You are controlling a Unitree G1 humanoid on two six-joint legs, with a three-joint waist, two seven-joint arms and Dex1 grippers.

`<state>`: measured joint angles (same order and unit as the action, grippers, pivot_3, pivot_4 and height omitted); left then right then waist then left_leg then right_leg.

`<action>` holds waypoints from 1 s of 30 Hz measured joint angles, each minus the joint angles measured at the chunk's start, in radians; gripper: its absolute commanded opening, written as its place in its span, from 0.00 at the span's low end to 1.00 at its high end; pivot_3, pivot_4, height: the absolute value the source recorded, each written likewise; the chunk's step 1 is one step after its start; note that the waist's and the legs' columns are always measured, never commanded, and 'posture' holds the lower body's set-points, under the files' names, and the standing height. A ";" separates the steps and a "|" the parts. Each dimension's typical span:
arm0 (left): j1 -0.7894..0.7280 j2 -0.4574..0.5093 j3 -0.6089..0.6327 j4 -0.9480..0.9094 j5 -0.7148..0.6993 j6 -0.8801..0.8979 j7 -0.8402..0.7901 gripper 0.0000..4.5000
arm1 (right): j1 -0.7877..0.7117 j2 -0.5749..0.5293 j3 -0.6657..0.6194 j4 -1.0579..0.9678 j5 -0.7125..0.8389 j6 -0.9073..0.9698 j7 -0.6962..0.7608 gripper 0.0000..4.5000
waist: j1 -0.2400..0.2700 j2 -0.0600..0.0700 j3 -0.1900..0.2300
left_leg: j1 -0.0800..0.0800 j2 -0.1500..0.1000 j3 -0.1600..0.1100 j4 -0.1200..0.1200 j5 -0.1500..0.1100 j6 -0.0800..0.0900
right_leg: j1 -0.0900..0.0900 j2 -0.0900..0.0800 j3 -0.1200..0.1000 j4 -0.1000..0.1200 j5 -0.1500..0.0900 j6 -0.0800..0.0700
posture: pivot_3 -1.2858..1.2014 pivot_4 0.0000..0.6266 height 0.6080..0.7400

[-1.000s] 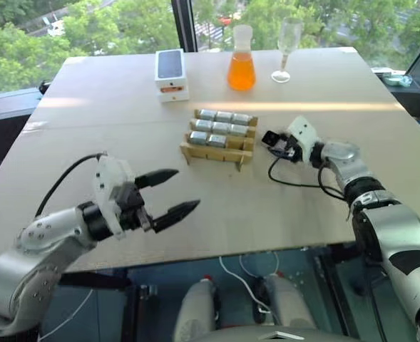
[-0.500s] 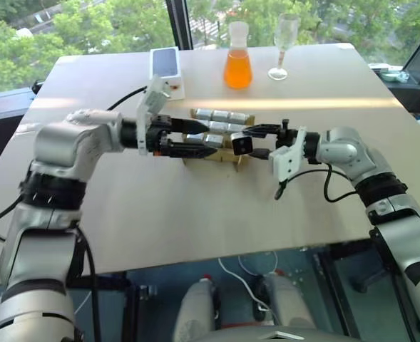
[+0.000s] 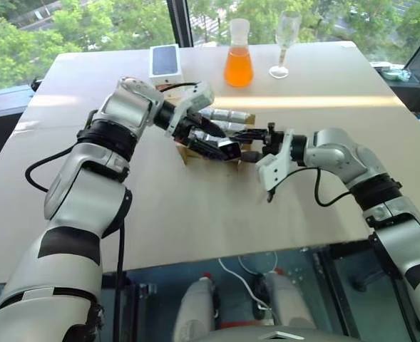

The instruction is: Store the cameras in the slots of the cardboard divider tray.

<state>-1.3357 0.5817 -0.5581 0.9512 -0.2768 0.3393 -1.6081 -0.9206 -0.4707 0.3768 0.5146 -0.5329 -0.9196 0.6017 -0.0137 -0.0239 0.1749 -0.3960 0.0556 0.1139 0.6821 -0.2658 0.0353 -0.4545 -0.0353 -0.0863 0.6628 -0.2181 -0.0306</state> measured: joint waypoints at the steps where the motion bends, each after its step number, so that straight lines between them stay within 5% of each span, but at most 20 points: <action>1: -0.003 -0.004 0.000 0.006 0.000 -0.003 0.000 0.77 | 0.000 0.000 0.001 -0.002 0.000 0.001 0.000 0.42 | 0.000 0.000 0.000 | 0.000 0.000 0.000 0.000 0.000 0.000 | 0.000 0.000 0.000 0.000 0.000 0.000 | 0.52 0.24 1.00; 7: -0.034 -0.048 -0.002 0.063 0.004 -0.053 -0.003 0.16 | 0.003 -0.023 0.002 -0.004 0.004 0.053 0.001 0.42 | 0.001 0.000 0.000 | -0.001 0.000 0.000 0.001 0.000 0.000 | 0.000 0.000 -0.001 0.000 0.000 0.000 | 0.52 0.24 1.00; 10: -0.036 -0.047 -0.013 0.064 0.001 -0.061 -0.003 0.17 | 0.007 -0.023 0.003 -0.004 0.009 0.055 0.001 0.42 | -0.002 0.000 0.000 | -0.001 0.000 -0.001 0.001 0.000 0.000 | 0.000 0.000 0.000 0.000 0.000 0.000 | 0.52 0.24 1.00; 16: -0.060 -0.055 -0.030 0.112 0.020 -0.111 -0.003 0.17 | 0.066 -0.009 0.025 -0.055 0.085 0.088 0.054 0.99 | 0.000 0.000 0.000 | -0.001 -0.001 -0.002 0.001 0.000 0.000 | 0.000 0.001 -0.001 0.000 0.000 0.000 | 0.52 0.24 1.00; 20: -0.082 -0.105 0.007 0.216 0.095 -0.217 0.000 0.17 | 0.181 0.000 0.014 -0.157 0.257 0.229 0.149 0.99 | 0.007 -0.001 0.000 | -0.002 -0.001 -0.002 0.002 0.000 0.000 | 0.001 0.000 -0.003 -0.001 0.000 0.000 | 0.52 0.24 1.00; 24: -0.100 -0.132 0.042 0.320 0.222 -0.457 0.088 0.17 | 0.464 -0.036 -0.011 -0.361 0.482 0.529 0.251 0.99 | 0.016 -0.001 0.000 | -0.003 -0.001 -0.004 0.002 -0.001 0.001 | 0.001 -0.002 -0.004 -0.001 0.000 0.000 | 0.52 0.24 1.00; 30: -0.099 -0.192 0.082 0.379 0.359 -0.654 0.309 0.17 | 0.703 0.020 -0.149 -0.720 0.746 0.892 0.159 0.99 | 0.021 -0.002 0.001 | -0.002 0.000 -0.010 0.003 -0.001 0.001 | 0.002 -0.001 -0.005 0.000 -0.002 0.003 | 0.52 0.24 1.00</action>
<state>-1.4345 0.3900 -0.4758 1.3304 0.0826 -0.3142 -1.2990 -0.2172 -0.4511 0.2276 -0.2059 0.2127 -0.0280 0.7608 0.0070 -0.0262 0.1756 -0.3984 0.0554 0.1037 0.6855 -0.2666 0.0366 -0.4529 -0.0361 -0.0916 0.6628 -0.2198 -0.0273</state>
